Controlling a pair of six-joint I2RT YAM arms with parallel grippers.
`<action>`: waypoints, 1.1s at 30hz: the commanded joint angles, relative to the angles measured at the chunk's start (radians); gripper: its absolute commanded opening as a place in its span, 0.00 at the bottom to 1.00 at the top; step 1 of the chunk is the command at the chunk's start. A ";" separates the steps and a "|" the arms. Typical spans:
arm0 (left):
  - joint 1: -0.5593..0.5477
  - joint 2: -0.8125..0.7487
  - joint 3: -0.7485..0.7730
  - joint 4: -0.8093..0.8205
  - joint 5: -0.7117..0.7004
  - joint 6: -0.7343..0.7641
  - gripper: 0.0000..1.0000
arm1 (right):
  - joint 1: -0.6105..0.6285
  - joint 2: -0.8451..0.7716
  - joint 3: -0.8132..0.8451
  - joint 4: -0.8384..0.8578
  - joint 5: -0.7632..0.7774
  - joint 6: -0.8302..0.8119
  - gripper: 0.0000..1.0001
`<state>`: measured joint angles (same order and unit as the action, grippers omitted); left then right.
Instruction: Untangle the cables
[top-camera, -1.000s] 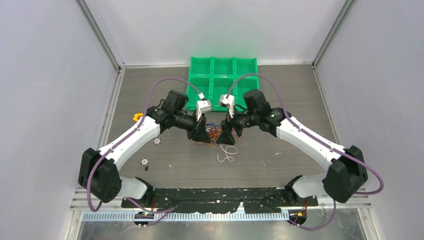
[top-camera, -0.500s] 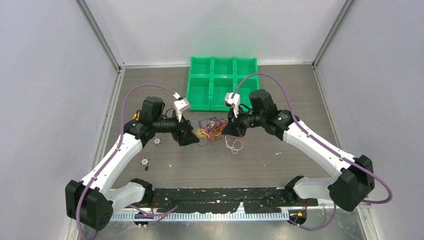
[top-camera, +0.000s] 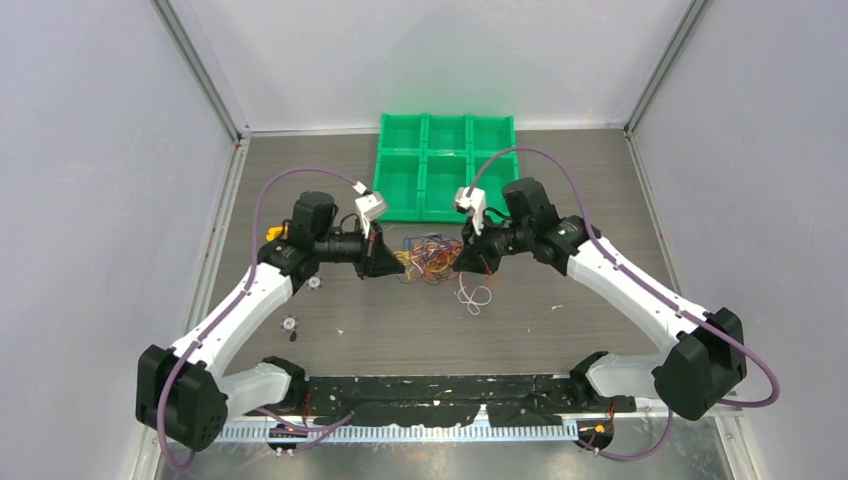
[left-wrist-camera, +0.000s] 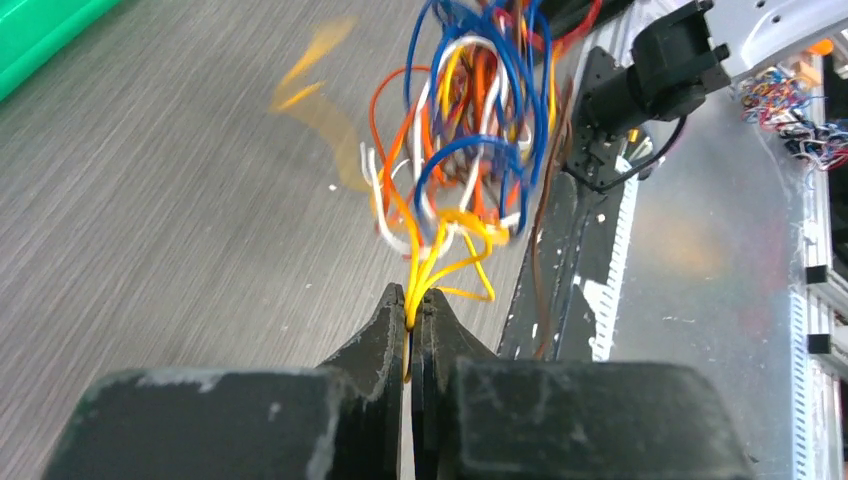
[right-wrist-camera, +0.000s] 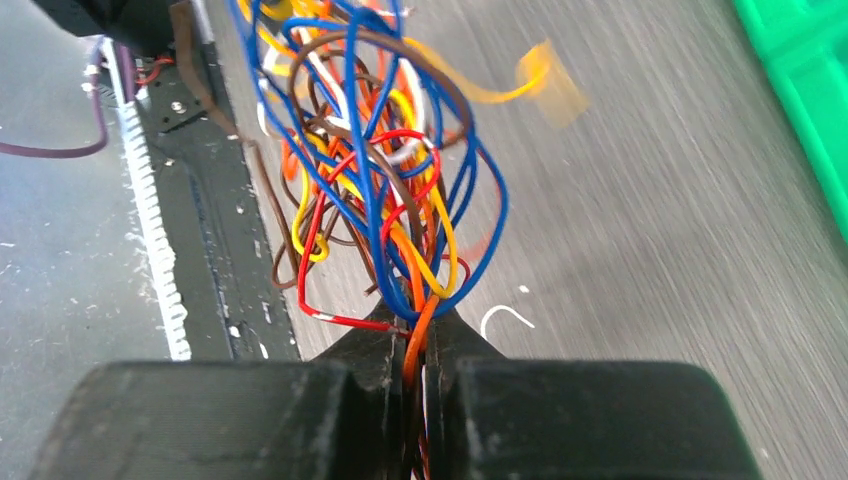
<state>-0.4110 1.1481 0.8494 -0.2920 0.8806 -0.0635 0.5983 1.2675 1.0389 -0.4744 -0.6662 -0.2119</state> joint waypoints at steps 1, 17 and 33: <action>0.104 -0.086 -0.007 -0.087 0.031 0.089 0.00 | -0.139 -0.055 0.021 -0.117 -0.009 -0.082 0.05; 0.675 -0.039 0.139 -0.599 -0.109 0.642 0.00 | -0.718 -0.095 0.078 -0.594 0.023 -0.611 0.05; 0.740 -0.021 0.194 -0.731 -0.168 0.857 0.00 | -0.762 0.002 0.095 -0.652 0.033 -0.664 0.06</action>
<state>0.3202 1.1130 0.9974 -0.9649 0.7467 0.6651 -0.1543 1.2690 1.0969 -1.1172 -0.6498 -0.8387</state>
